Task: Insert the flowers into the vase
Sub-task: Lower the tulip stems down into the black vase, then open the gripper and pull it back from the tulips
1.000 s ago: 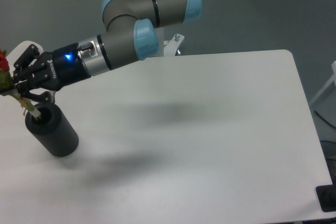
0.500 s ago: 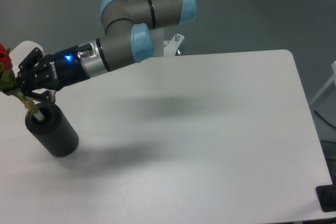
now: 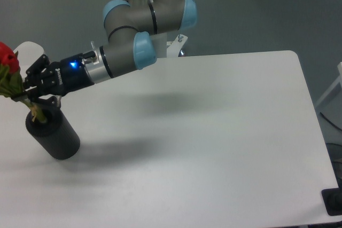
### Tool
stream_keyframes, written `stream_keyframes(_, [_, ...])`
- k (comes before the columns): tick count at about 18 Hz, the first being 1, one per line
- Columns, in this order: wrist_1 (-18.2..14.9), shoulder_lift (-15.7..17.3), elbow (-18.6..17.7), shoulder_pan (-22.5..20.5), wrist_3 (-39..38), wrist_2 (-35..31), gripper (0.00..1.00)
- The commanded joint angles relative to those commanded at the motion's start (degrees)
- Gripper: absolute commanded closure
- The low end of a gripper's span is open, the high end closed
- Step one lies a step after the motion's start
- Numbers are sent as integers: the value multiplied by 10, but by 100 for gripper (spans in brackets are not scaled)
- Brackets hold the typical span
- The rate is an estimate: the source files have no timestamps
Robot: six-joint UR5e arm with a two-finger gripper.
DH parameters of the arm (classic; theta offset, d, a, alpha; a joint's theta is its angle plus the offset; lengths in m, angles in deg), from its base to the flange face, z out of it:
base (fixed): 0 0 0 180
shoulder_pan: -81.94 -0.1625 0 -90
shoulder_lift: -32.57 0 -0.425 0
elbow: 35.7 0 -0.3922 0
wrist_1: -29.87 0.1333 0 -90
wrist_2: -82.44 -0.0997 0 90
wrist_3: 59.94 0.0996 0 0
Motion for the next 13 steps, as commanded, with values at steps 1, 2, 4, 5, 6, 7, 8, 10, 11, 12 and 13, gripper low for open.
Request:
stream_keyframes(1, [0,-6,0,0,0,0,64])
stream_keyframes(2, [1,-11,1,0,1,0,63])
stream_keyframes(4, [1,-21,0,0,9,-9,62])
stream_keyframes(5, [1,-26,-1,0,16,-22,62])
stream_keyframes(6, [1,-32,-3,0,24,-36,61])
stream_keyframes(7, [1,-35,-5,0,31,-43,59])
stream_keyframes(8, [1,-36,-8,0,38,-47,57])
stream_keyframes(10, [1,-36,-11,-5,42,-47,42])
stream_keyframes(11, [0,-36,-11,-9,42,-47,25])
stream_keyframes(12, [-1,-36,-11,-15,41,-47,14])
stream_keyframes(13, [-1,-35,-13,-21,40,-47,7])
